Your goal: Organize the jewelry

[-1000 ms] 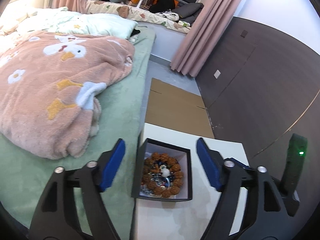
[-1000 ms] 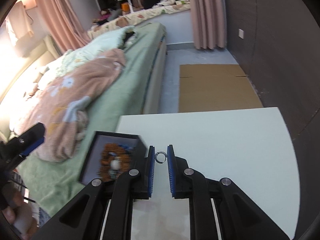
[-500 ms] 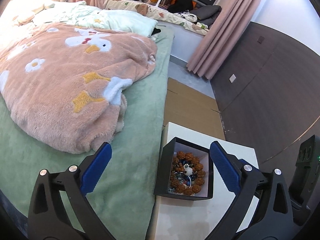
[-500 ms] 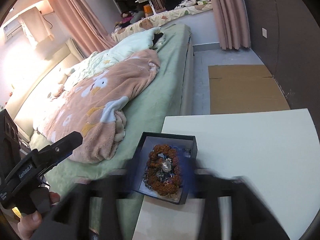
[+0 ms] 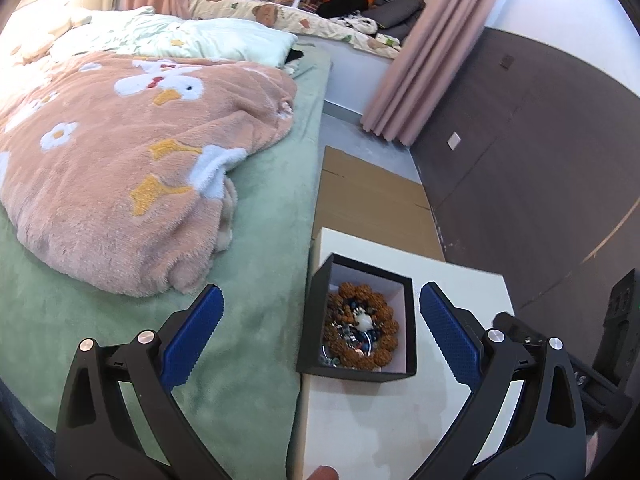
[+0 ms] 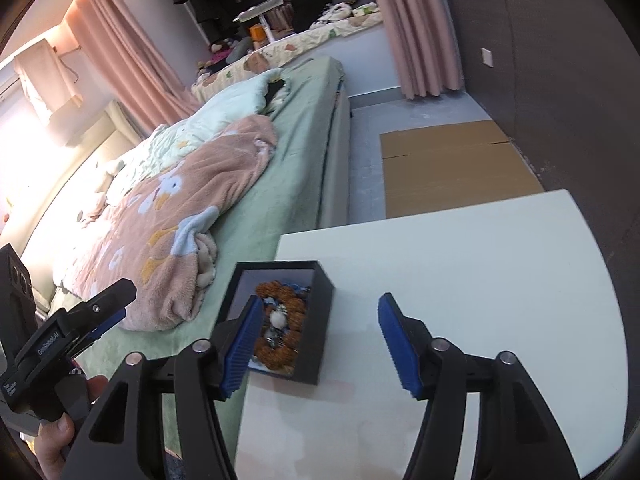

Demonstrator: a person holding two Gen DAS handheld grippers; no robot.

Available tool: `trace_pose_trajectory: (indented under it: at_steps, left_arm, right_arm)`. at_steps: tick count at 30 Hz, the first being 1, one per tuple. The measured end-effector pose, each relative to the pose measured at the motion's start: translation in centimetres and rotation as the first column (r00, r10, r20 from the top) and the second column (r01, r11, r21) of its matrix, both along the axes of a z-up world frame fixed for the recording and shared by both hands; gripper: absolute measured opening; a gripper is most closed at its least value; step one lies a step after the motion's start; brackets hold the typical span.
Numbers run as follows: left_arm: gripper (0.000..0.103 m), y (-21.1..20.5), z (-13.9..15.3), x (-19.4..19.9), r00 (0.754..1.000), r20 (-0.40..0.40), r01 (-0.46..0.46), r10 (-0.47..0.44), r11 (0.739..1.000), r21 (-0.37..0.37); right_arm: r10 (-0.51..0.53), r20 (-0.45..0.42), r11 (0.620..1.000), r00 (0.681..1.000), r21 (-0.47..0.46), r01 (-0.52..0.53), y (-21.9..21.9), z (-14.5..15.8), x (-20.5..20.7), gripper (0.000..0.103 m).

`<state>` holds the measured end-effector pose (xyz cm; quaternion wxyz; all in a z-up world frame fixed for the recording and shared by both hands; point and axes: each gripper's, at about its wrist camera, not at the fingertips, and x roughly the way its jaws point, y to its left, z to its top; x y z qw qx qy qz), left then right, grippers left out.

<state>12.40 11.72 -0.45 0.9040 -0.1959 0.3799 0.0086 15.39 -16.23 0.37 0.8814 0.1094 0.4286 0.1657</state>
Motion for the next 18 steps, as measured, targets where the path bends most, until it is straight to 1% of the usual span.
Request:
trace_pose_trajectory:
  at_steps: [1, 3, 6, 8, 10, 18]
  left_arm:
    - [0.098, -0.4, 0.0, -0.1, 1.0, -0.001, 0.012, -0.012, 1.0, 0.01]
    - [0.098, -1.1, 0.1, -0.2, 1.0, -0.002, 0.029, -0.029, 0.999, 0.023]
    - [0.098, -2.4, 0.3, -0.6, 0.998, -0.002, 0.057, -0.057, 0.997, 0.044]
    - [0.098, -3.3, 0.4, -1.0, 0.997, -0.002, 0.077, -0.077, 0.995, 0.064]
    - [0.098, -4.4, 0.7, -1.5, 0.995, 0.004, 0.098, -0.098, 0.991, 0.088]
    - [0.098, -8.2, 1.5, -3.7, 0.983, 0.032, 0.174, -0.182, 0.969, 0.173]
  right_arm:
    - [-0.008, 0.001, 1.0, 1.0, -0.003, 0.008, -0.5, 0.1, -0.3, 0.065]
    - [-0.02, 0.003, 1.0, 1.0, -0.008, 0.02, -1.5, 0.2, -0.9, 0.067]
    - [-0.038, 0.011, 0.999, 0.999, -0.023, 0.038, -3.0, 0.6, -1.9, 0.08]
    - [-0.053, 0.021, 0.998, 0.998, -0.036, 0.054, -3.9, 0.9, -2.5, 0.091]
    - [-0.062, 0.027, 0.997, 0.998, -0.042, 0.063, -5.1, 1.1, -3.3, 0.096]
    - [-0.108, 0.026, 0.991, 0.994, -0.076, 0.109, -8.8, 1.2, -5.7, 0.096]
